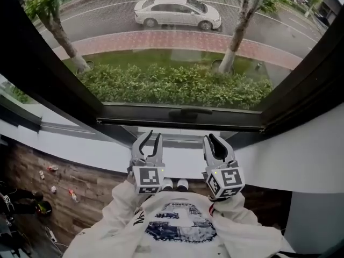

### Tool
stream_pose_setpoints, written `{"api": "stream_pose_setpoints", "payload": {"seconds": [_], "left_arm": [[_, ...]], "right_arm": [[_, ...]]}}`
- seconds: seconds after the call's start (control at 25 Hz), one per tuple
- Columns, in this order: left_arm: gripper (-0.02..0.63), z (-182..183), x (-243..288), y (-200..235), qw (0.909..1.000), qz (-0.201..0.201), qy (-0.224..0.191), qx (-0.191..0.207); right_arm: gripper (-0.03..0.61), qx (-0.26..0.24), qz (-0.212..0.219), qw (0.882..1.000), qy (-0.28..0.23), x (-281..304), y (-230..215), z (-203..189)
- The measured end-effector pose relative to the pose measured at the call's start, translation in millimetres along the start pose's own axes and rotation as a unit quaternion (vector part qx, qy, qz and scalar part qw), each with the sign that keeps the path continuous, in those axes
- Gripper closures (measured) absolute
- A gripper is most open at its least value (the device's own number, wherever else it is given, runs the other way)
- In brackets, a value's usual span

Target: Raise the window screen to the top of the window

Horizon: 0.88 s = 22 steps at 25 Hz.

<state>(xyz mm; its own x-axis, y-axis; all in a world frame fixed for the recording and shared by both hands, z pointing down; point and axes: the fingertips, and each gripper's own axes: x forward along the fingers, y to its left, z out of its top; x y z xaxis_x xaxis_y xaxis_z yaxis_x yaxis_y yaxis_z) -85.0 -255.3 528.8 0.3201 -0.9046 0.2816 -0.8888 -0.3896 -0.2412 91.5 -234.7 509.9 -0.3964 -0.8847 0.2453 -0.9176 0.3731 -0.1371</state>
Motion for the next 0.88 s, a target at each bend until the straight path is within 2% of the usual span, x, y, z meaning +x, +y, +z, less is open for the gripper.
{"api": "stream_pose_setpoints", "payload": {"seconds": [0.12,0.24,0.36,0.44,0.52,0.6,0.76,0.8,0.88], "left_arm": [[0.472,-10.8,6.8,-4.4,0.9994,-0.016,0.022,0.022],[0.456,-20.9,11.8,-8.1,0.9972,-0.035,0.044,0.048],[0.413,-35.4,17.0,-12.6,0.9932,-0.059,0.074,0.067],[0.397,-48.0,21.1,-15.9,0.9891,-0.076,0.097,0.081],[0.379,-60.0,25.0,-19.8,0.9825,-0.09,0.116,0.115],[0.377,-69.5,29.5,-20.2,0.973,-0.093,0.127,0.169],[0.377,-80.8,41.5,-13.4,0.9461,-0.078,0.128,0.287],[0.377,-82.8,44.0,-12.0,0.9424,-0.078,0.128,0.299],[0.377,-86.4,47.5,-9.8,0.9421,-0.083,0.13,0.298]], "right_arm": [[0.494,-0.007,0.003,1.0,0.009,5.8,0.5,-4.4],[0.432,-0.005,0.009,1.0,0.022,11.3,1.5,-10.8],[0.383,-0.02,0.022,0.999,0.042,17.2,5.2,-19.5],[0.33,-0.039,0.04,0.996,0.063,22.5,9.0,-28.7],[0.259,-0.067,0.063,0.992,0.09,28.1,13.8,-41.9],[0.217,-0.106,0.084,0.984,0.119,33.1,17.9,-56.1],[0.195,-0.209,0.098,0.958,0.171,41.8,17.7,-82.7],[0.195,-0.234,0.098,0.95,0.181,44.2,16.2,-89.4],[0.186,-0.273,0.105,0.935,0.2,48.8,14.7,-102.4]]}}
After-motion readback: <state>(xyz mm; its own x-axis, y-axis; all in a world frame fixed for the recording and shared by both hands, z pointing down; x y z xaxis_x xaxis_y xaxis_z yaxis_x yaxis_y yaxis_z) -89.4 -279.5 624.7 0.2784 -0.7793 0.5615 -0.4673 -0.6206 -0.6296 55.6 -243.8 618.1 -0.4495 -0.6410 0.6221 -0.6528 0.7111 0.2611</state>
